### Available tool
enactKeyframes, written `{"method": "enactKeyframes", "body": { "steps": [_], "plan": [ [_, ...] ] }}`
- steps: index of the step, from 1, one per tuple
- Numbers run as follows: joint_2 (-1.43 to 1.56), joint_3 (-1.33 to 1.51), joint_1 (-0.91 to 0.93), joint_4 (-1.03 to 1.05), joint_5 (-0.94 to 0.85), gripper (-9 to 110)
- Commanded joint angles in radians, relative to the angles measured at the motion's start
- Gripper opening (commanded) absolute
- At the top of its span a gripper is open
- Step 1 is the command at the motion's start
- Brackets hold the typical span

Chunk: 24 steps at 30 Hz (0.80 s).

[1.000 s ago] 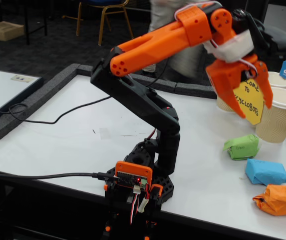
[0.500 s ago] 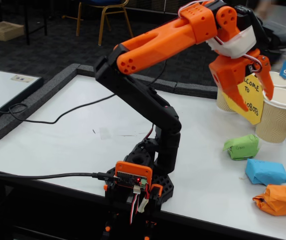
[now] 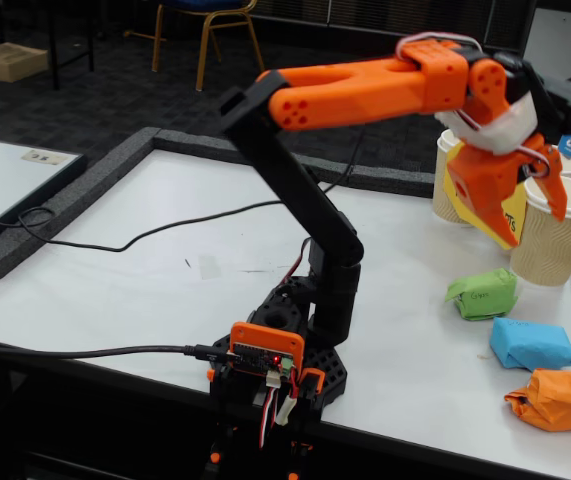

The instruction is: Sort rubbish by color.

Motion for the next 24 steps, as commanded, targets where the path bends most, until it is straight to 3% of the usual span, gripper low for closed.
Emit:
{"method": "enactKeyframes", "body": {
  "steps": [1,5,10,15,24],
  "plan": [
    [-0.031,-0.032,-0.048,-0.061,-0.101,16],
    [-0.058,-0.009,-0.064,-0.061,-0.331,16],
    [-0.060,0.103,-0.063,-0.126,-0.744,15],
    [-0.058,0.129,-0.063,-0.138,-0.997,15],
    [-0.141,0.133,-0.064,-0.245,-1.078,21]
  ]
}}
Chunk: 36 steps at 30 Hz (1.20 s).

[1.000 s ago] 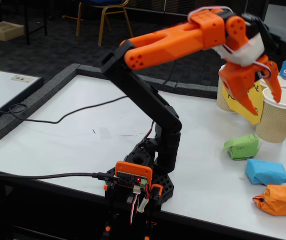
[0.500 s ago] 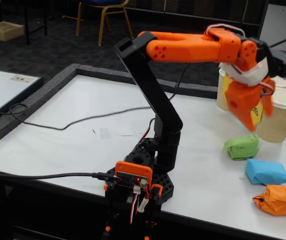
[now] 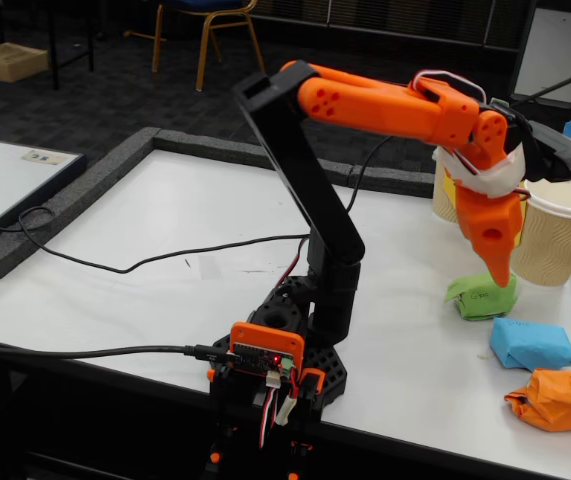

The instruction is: Sort rubbish by color.

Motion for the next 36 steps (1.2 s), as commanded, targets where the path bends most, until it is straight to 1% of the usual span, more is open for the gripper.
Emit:
{"method": "enactKeyframes", "body": {
  "steps": [1,10,15,22,27,32,36],
  "plan": [
    [-0.025,-0.026,-0.023,-0.044,-0.057,21],
    [-0.114,-0.006,-0.041,-0.040,-0.213,21],
    [-0.149,0.008,-0.066,-0.120,-0.222,19],
    [-0.156,0.091,-0.074,-0.270,-0.221,8],
    [-0.156,0.092,-0.078,-0.319,-0.213,0],
    [-0.147,0.037,-0.078,-0.299,-0.210,0],
    [-0.120,-0.060,-0.078,-0.201,-0.204,0]
  ]
}}
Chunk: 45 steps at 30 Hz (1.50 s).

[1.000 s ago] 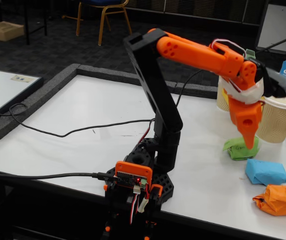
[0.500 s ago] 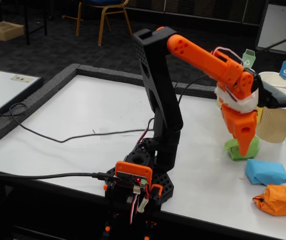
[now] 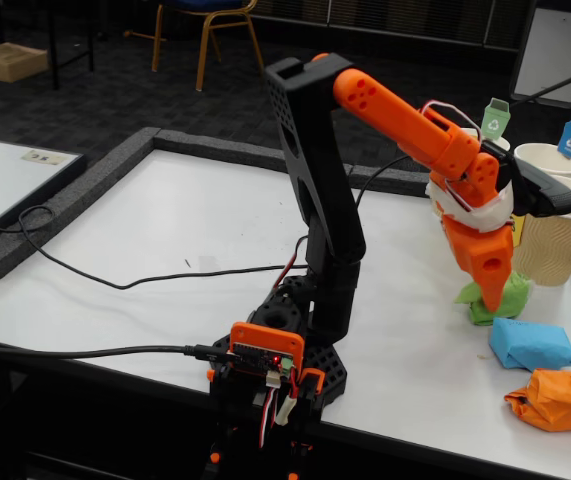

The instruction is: Sort rubbish by color.

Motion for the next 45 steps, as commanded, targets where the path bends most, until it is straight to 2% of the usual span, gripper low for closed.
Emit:
{"method": "enactKeyframes", "body": {
  "steps": [1,8,17,31,39,45],
  "plan": [
    [0.063,-0.193,-0.023,0.089,0.017,0],
    [0.202,-0.330,-0.023,0.296,0.150,0],
    [0.393,-0.468,-0.023,0.479,0.463,0],
    [0.483,-0.541,-0.026,0.548,1.012,0],
    [0.479,-0.598,-0.077,0.459,1.058,0],
    [0.465,-0.664,-0.135,0.380,0.997,0]
  ]
}}
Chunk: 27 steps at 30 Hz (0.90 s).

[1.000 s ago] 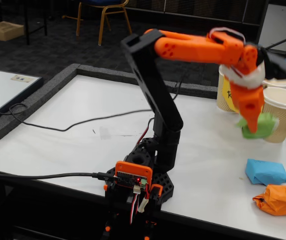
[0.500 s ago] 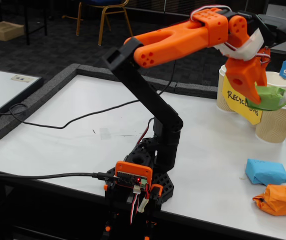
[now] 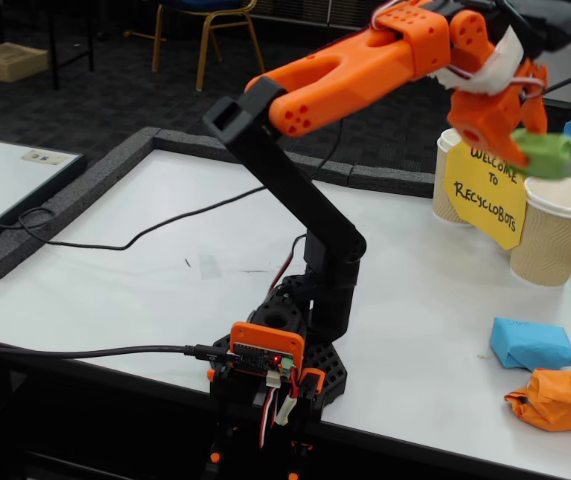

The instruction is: Sort rubbish by color.

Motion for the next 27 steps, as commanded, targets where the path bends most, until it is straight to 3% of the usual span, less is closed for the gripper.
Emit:
{"method": "enactKeyframes", "body": {
  "steps": [1,19,27],
  "plan": [
    [0.063,-0.195,-0.071,-0.058,-0.066,0],
    [-0.167,-0.233,-0.291,-0.184,-0.798,0],
    [-0.325,-0.334,-0.314,-0.426,-0.864,0]
  ]
}}
